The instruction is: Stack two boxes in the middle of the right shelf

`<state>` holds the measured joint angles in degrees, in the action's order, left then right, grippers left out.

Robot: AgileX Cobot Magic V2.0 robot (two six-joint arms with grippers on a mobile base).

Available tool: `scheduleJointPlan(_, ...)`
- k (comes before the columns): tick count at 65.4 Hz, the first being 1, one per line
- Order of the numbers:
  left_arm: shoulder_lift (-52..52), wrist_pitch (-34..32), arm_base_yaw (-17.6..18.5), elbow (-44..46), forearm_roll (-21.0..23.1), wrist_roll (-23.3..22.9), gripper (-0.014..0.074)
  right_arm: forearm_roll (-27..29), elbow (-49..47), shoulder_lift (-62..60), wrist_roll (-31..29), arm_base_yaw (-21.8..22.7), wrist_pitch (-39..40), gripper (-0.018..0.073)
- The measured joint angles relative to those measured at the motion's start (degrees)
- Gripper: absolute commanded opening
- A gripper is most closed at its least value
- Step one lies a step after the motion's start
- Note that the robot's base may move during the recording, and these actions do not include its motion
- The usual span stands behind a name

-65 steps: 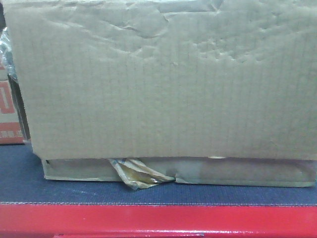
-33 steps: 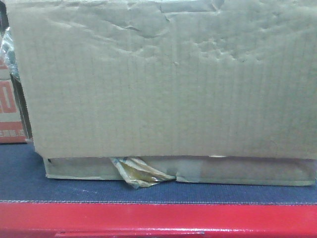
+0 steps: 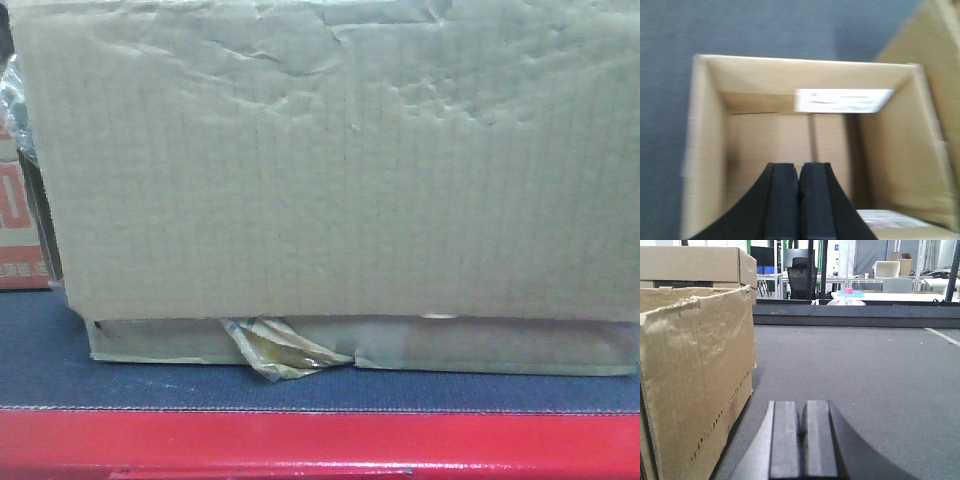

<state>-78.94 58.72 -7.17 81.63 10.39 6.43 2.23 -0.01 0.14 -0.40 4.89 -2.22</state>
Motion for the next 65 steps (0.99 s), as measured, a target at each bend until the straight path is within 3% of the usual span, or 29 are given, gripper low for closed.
scheduleJointPlan(9,-2.76,2.46,-2.52,2.74,-0.47,3.77,-0.0108,0.0,0.0,0.0,0.0,0.0,0.0,-0.0161)
scheduleJointPlan(14,-3.8,3.02,-2.64,2.95,-2.62,4.86,-0.0062,0.0,0.0,0.0,0.0,0.0,0.0,-0.0161)
scheduleJointPlan(29,-6.87,2.76,-2.64,3.16,-5.52,5.51,0.0318,0.0,0.0,0.0,0.0,0.0,0.0,-0.0161)
scheduleJointPlan(32,-7.75,2.48,-2.64,3.16,-5.52,5.4,0.0349,0.0,0.0,0.0,0.0,0.0,0.0,-0.0161)
scheduleJointPlan(58,-18.33,-0.56,-3.07,3.16,-5.74,2.68,0.0324,0.0,0.0,0.0,0.0,0.0,0.0,-0.0161)
scheduleJointPlan(65,-19.81,-1.55,-3.07,3.16,-5.74,0.95,0.0232,0.0,0.0,0.0,0.0,0.0,0.0,-0.0161)
